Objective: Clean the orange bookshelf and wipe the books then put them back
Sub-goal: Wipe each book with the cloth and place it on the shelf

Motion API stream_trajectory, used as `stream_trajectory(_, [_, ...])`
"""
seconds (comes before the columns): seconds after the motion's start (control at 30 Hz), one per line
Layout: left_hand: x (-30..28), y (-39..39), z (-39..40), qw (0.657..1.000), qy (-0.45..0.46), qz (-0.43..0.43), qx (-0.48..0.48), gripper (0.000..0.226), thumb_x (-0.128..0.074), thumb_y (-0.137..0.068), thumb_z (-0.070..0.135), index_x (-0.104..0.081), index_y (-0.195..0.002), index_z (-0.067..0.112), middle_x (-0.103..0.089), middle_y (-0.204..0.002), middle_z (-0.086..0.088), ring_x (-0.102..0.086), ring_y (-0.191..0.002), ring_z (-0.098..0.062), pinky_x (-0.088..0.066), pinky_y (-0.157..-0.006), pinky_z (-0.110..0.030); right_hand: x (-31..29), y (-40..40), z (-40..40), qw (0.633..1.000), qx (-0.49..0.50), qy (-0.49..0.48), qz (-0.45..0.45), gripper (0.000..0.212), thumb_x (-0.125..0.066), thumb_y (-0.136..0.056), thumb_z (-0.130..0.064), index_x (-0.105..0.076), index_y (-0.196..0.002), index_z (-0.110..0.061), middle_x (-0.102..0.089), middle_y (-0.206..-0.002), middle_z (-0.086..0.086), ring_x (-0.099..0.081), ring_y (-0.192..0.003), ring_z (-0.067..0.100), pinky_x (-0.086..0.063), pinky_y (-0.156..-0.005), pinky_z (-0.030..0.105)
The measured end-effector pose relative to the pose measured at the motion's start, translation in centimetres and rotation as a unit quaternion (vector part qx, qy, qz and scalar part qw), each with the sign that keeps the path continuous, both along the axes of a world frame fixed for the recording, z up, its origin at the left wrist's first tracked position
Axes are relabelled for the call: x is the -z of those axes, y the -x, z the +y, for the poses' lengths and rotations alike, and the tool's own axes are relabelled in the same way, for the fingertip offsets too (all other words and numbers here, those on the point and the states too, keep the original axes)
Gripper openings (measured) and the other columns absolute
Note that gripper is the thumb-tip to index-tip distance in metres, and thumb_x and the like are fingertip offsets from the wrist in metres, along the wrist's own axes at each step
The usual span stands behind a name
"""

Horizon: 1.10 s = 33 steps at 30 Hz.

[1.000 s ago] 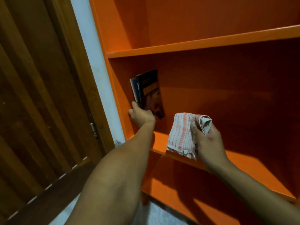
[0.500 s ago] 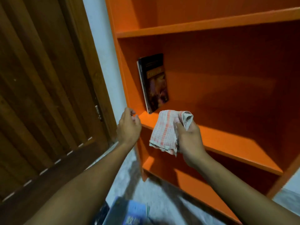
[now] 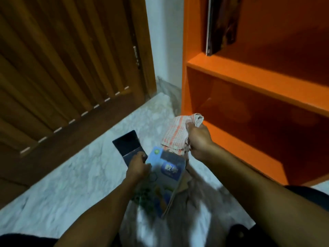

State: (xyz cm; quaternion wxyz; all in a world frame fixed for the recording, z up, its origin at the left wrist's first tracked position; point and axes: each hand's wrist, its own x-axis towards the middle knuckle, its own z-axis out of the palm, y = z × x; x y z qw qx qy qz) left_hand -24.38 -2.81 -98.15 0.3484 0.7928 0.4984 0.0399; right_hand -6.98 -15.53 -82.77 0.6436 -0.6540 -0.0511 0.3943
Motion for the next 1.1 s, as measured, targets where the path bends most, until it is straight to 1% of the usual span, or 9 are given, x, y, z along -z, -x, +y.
stream_trajectory(0.13, [4.8, 1.8, -1.2, 0.994, 0.004, 0.105, 0.008, 0.061, -0.076, -0.078, 0.04, -0.048, -0.128, 0.017, -0.054, -0.12, -0.011, -0.056, -0.112, -0.035, -0.048, -0.087, -0.043, 0.9, -0.2, 1.3, 1.0, -0.019, -0.004, -0.018, 0.019, -0.043, -0.106, -0.024, -0.055, -0.117, -0.014, -0.064, -0.123, 0.011, -0.063, -0.094, 0.025, -0.052, -0.079, 0.037])
stream_trajectory(0.3, [5.5, -0.5, -0.7, 0.983, 0.032, 0.173, -0.054, 0.072, -0.075, -0.078, 0.043, -0.044, -0.14, 0.025, -0.046, -0.137, -0.011, -0.041, -0.13, -0.035, -0.039, -0.103, -0.053, 1.6, -1.3, 1.1, 0.999, -0.029, -0.001, 0.027, 0.032, -0.043, -0.106, -0.028, -0.051, -0.13, -0.009, -0.065, -0.103, 0.01, -0.064, -0.081, 0.024, -0.053, -0.055, 0.032])
stream_trajectory(0.43, [6.3, -2.8, 0.8, 0.967, 0.054, 0.229, -0.101, 0.072, -0.075, -0.076, 0.047, -0.046, -0.139, 0.023, -0.049, -0.139, -0.009, -0.039, -0.133, -0.032, -0.036, -0.106, -0.049, 2.3, -2.0, 0.5, 0.997, -0.012, -0.013, 0.077, 0.037, -0.045, -0.104, -0.034, -0.047, -0.133, -0.011, -0.064, -0.112, 0.014, -0.064, -0.104, 0.038, -0.058, -0.076, 0.049])
stream_trajectory(0.57, [5.5, -2.7, 0.8, 0.984, -0.032, 0.153, -0.082, 0.038, -0.064, -0.089, 0.029, -0.052, -0.122, 0.015, -0.058, -0.121, -0.01, -0.052, -0.117, -0.031, -0.041, -0.094, -0.046, 2.4, -3.2, -0.2, 0.991, 0.016, -0.03, 0.127, 0.04, -0.056, -0.098, -0.041, -0.056, -0.119, -0.006, -0.069, -0.106, 0.017, -0.068, -0.099, 0.041, -0.053, -0.088, 0.061])
stream_trajectory(0.67, [4.5, -1.6, 0.5, 0.999, 0.021, 0.027, -0.032, 0.012, -0.057, -0.092, 0.015, -0.045, -0.096, 0.015, -0.06, -0.102, -0.01, -0.059, -0.095, -0.029, -0.042, -0.074, -0.035, 1.7, -3.8, -0.7, 0.979, 0.051, -0.076, 0.185, 0.022, -0.06, -0.097, -0.032, -0.064, -0.103, -0.012, -0.073, -0.1, 0.017, -0.07, -0.089, 0.038, -0.052, -0.09, 0.062])
stream_trajectory(0.8, [1.6, -1.0, 1.5, 0.998, 0.049, 0.015, 0.031, 0.018, -0.058, -0.091, 0.012, -0.05, -0.083, 0.026, -0.059, -0.09, 0.0, -0.056, -0.088, -0.021, -0.041, -0.072, -0.03, 0.8, -4.0, -1.2, 0.975, 0.059, -0.074, 0.203, 0.03, -0.053, -0.101, -0.026, -0.057, -0.122, -0.005, -0.063, -0.129, 0.02, -0.062, -0.114, 0.041, -0.047, -0.097, 0.062])
stream_trajectory(0.93, [-3.1, -1.1, 2.7, 0.992, 0.096, -0.053, 0.064, 0.027, -0.057, -0.095, 0.012, -0.053, -0.076, 0.029, -0.051, -0.067, -0.002, -0.049, -0.058, -0.022, -0.041, -0.06, -0.032, -0.7, -3.7, -1.6, 0.981, 0.049, -0.07, 0.173, 0.026, -0.052, -0.102, -0.017, -0.059, -0.123, -0.004, -0.062, -0.13, 0.02, -0.061, -0.117, 0.039, -0.049, -0.096, 0.058])
stream_trajectory(1.03, [-7.7, -1.2, 3.7, 0.989, 0.069, -0.106, 0.082, 0.017, -0.055, -0.092, 0.024, -0.058, -0.083, 0.038, -0.058, -0.073, -0.011, -0.053, -0.062, -0.023, -0.044, -0.064, -0.036, -1.5, -3.9, -1.8, 0.986, 0.057, -0.078, 0.134, 0.02, -0.05, -0.103, -0.022, -0.062, -0.107, -0.007, -0.064, -0.128, 0.019, -0.063, -0.113, 0.039, -0.045, -0.1, 0.063])
stream_trajectory(1.1, [-11.5, -1.1, 4.2, 0.986, 0.044, -0.135, 0.086, 0.008, -0.055, -0.093, 0.027, -0.057, -0.091, 0.034, -0.06, -0.071, -0.014, -0.052, -0.057, -0.018, -0.043, -0.059, -0.036, -2.3, -3.7, -2.0, 0.992, 0.073, -0.073, 0.066, 0.024, -0.048, -0.103, -0.028, -0.06, -0.112, -0.009, -0.067, -0.12, 0.016, -0.067, -0.102, 0.036, -0.051, -0.093, 0.057])
